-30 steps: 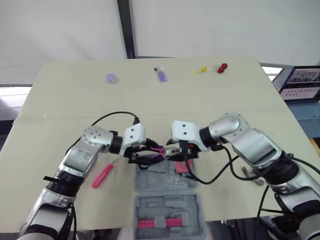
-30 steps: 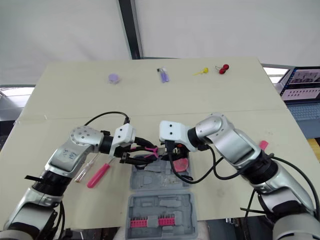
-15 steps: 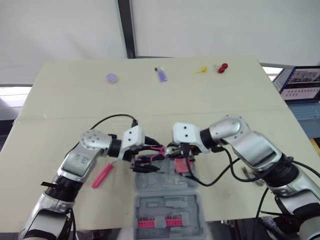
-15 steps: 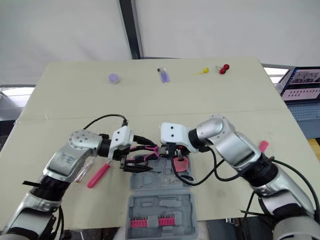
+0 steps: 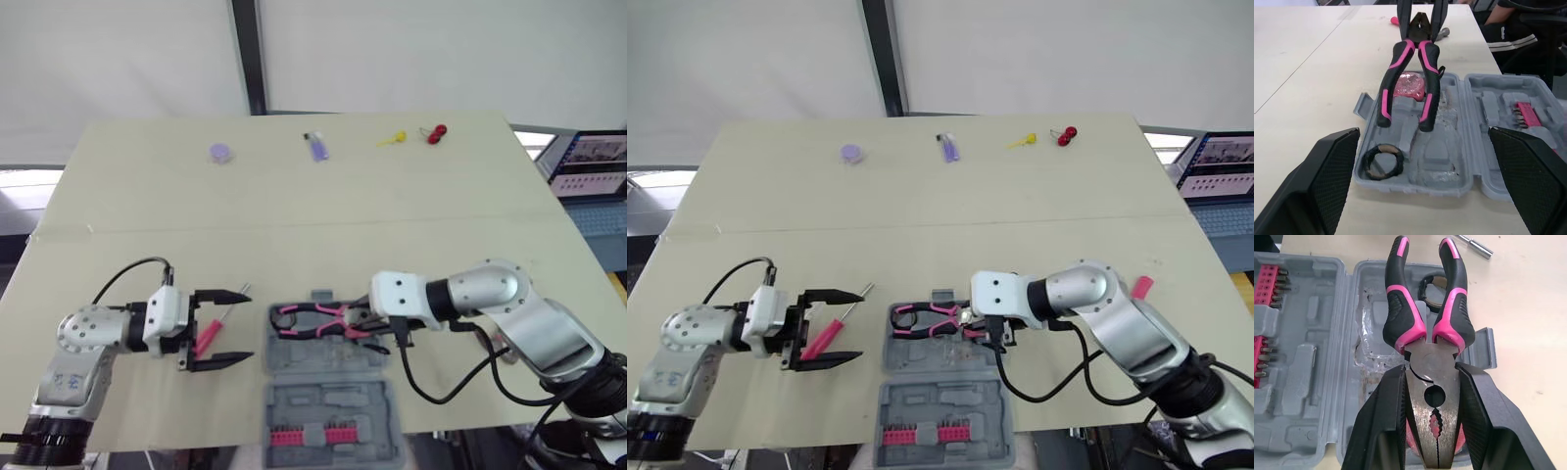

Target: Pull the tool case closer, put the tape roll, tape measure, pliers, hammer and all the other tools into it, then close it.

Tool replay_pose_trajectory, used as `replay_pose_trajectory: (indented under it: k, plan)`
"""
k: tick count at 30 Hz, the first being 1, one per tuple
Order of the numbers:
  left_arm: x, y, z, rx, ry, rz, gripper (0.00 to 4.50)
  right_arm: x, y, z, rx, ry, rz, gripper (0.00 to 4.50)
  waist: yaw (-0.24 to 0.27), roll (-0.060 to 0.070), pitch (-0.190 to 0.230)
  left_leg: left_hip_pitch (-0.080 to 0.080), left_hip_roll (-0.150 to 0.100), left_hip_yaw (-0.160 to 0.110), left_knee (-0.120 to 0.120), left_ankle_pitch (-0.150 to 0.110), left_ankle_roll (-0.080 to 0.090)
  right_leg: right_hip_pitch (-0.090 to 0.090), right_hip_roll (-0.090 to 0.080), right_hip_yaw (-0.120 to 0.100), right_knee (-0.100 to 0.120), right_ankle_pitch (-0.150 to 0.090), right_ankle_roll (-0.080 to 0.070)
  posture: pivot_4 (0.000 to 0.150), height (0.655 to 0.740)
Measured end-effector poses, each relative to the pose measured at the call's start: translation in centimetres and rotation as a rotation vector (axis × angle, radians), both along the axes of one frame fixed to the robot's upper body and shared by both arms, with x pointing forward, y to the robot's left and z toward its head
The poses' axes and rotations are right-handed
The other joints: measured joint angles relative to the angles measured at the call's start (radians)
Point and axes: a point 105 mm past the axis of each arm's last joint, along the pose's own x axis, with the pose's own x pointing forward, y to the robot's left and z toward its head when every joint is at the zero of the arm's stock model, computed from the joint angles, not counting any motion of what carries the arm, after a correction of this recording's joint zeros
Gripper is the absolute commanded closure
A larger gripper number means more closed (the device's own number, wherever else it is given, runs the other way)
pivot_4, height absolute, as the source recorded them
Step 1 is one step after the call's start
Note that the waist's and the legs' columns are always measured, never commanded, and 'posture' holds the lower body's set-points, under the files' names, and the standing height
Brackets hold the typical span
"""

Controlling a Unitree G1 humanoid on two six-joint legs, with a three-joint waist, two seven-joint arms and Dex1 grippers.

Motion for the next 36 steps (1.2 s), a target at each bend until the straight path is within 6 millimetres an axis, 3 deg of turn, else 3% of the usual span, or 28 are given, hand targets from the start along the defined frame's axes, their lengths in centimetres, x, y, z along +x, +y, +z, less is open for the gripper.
replay_pose_trajectory:
  k: [4, 7, 12, 36]
  plan:
    - [-1.3, 0.7, -1.0, 0.016, 0.006, -0.005, 0.00, -0.8, 0.4, 0.7, -0.055, -0.018, 0.008, 3.53, 0.009, 0.000, 0.000, 0.000, 0.000, 0.000, 0.000, 0.000, 0.000, 0.000, 0.000, 0.000, 0.000, 0.000, 0.000, 0.150, 0.7400]
    - [-1.8, 0.9, -1.2, 0.011, -0.016, 0.004, 0.00, -1.6, 1.7, 0.3, -0.092, 0.001, 0.035, 3.53, 0.016, 0.000, 0.000, 0.000, 0.000, 0.000, 0.001, 0.000, 0.000, 0.000, 0.000, 0.001, 0.000, 0.000, -0.001, 0.150, 0.7400]
    - [-2.5, 1.6, -2.4, 0.011, 0.013, 0.031, 0.00, -1.2, 1.6, -0.6, -0.178, -0.006, -0.001, 3.53, 0.015, 0.000, 0.000, 0.000, 0.000, 0.001, 0.000, 0.000, 0.000, 0.000, 0.000, 0.000, 0.000, 0.000, -0.001, 0.150, 0.7400]
    - [-2.4, 1.7, -2.9, 0.002, -0.003, 0.061, 0.00, -1.4, 2.8, -2.5, -0.245, 0.046, -0.061, 3.53, 0.013, 0.000, 0.000, 0.000, 0.000, 0.001, 0.000, 0.000, 0.000, -0.001, 0.000, 0.001, 0.000, 0.000, -0.001, 0.150, 0.7400]
